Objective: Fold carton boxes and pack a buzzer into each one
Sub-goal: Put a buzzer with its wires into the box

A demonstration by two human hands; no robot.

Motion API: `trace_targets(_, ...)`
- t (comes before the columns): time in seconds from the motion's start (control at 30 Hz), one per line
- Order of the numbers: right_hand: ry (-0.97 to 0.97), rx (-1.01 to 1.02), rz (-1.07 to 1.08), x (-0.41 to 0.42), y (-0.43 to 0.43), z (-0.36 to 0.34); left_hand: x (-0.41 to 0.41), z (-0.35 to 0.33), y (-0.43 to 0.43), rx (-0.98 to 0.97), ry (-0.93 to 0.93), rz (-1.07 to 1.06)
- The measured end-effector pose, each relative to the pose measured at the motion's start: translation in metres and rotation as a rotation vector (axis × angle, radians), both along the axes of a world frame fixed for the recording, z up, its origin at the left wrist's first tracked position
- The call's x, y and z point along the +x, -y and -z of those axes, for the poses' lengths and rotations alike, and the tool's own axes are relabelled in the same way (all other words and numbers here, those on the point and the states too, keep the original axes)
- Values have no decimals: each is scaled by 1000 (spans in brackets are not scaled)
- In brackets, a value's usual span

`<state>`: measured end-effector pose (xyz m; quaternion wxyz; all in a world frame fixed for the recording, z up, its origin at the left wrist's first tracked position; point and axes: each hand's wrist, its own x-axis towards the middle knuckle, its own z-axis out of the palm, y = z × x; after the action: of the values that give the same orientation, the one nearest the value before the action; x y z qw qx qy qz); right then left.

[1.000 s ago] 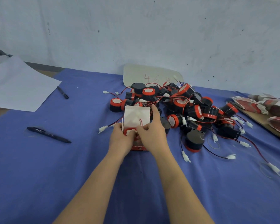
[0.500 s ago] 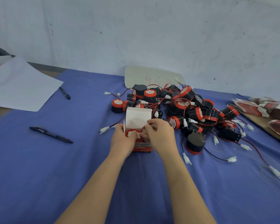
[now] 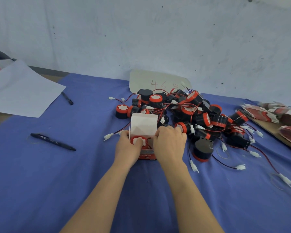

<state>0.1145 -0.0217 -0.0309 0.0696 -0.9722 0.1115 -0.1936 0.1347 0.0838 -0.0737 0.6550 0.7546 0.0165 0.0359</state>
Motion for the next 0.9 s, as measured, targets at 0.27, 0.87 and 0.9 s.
trace_targets(0.27,-134,95,-38,-1,0,-11,-4,-1,5,75,31,-37)
trace_targets(0.87,-385,286,-493,-22,30,-26,-8,-2,12,269,30,-87)
trace_targets(0.9,-361,286,-493,-21,30,-24,-9,-2,12,266,39,-84)
